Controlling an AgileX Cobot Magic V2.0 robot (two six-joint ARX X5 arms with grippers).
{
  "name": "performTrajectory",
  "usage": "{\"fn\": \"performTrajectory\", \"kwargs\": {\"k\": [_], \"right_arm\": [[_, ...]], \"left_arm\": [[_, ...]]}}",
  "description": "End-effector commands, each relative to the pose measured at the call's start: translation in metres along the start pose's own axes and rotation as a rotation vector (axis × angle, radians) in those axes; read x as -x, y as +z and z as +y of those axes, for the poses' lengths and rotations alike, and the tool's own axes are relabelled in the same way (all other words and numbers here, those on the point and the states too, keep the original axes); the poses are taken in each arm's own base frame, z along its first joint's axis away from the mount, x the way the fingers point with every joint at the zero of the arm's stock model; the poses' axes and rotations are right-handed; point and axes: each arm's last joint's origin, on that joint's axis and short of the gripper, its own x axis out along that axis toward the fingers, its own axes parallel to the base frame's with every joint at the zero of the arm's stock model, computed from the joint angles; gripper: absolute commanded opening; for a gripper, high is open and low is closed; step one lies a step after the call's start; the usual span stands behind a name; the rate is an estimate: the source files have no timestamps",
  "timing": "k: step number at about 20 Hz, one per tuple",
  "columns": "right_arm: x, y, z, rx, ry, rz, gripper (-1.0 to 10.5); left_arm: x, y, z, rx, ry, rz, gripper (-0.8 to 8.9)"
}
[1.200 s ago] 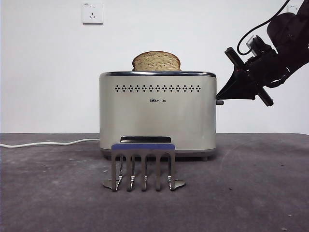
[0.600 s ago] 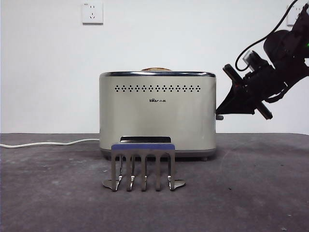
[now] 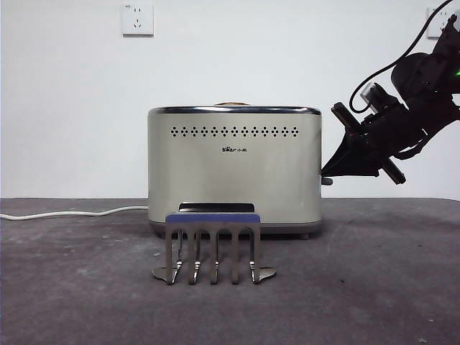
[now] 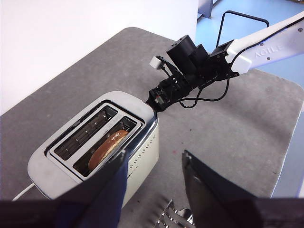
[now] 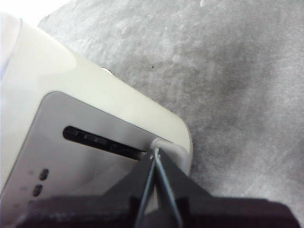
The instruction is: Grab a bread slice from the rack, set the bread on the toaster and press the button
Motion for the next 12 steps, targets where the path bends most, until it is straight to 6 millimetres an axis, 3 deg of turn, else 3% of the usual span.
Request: {"fn": "performTrajectory", "kwargs": {"k": [1,8,12], "right_arm": [[-0.011,-0.02,-0.013,-0.052,-0.039,0.076,-0.1],[-0.01,-0.017,-0.012,-0.045,-0.03,0.062,-0.1],[0.011,0.008,0.011,0.019,-0.014,-0.027,-0.1]], "left_arm": [[-0.001,0.0,-0.001,0.005,-0.006,-0.001,1.93],[-0.001,-0.001,-0.001,0.007,-0.007,0.006,1.93],[-0.001,-0.001,-0.001,0.009,-0.008,0.014,1.92]]}}
